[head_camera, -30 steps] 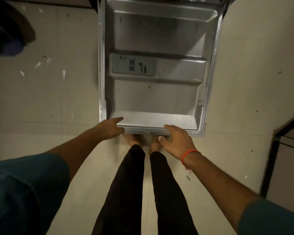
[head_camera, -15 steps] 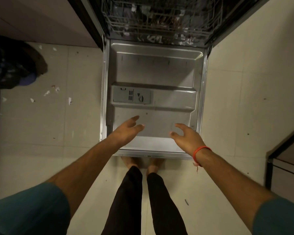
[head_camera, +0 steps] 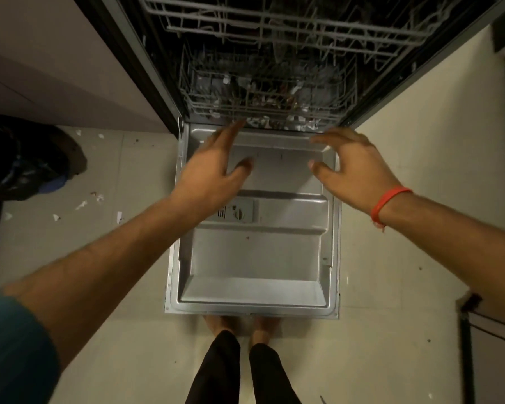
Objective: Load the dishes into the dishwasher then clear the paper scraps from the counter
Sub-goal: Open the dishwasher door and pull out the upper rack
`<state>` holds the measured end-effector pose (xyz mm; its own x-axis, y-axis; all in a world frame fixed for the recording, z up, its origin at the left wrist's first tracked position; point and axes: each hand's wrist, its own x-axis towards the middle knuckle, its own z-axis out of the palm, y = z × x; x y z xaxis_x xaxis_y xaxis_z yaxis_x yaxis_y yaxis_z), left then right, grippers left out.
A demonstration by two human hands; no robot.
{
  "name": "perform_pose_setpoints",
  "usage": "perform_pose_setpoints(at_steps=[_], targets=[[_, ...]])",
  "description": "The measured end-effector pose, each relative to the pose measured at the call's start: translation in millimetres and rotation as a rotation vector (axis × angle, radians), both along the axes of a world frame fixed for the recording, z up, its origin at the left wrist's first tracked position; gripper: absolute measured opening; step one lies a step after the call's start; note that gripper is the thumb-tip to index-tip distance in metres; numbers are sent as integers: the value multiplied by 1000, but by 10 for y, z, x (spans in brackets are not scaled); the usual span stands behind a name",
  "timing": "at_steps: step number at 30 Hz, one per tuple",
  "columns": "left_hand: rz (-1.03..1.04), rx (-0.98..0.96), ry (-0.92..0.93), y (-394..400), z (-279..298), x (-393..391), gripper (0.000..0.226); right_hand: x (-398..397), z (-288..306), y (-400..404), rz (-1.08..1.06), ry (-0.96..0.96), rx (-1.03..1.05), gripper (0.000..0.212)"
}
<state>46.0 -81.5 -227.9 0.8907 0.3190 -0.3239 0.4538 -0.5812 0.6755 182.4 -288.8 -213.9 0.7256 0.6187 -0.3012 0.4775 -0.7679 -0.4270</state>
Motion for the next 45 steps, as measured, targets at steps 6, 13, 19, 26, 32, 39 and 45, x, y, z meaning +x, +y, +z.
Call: perform_pose_setpoints(at_steps=[6, 13, 19, 26, 32, 39, 45], targets=[[-159, 413, -210, 451, 383, 744, 70, 535, 360, 282, 144, -268, -13, 68], [-203, 709, -46, 1216, 302, 1345, 80, 1124, 481, 492, 94, -306, -257, 95], [-278, 727, 80, 1378, 254, 1355, 84, 1364, 439, 554, 63, -233, -412, 98], [-131, 636, 8, 1081, 111, 1213, 80, 1388, 420, 626, -44, -220, -410, 88], [-64, 672, 42, 762, -54, 860, 91, 1118, 266, 449, -95, -244, -311, 67], [-62, 661, 49, 720, 45, 538, 84, 771, 57, 332, -188, -304, -192, 50], [-36, 631, -8, 498, 40, 198, 53, 374, -46, 56, -264, -325, -93, 45]])
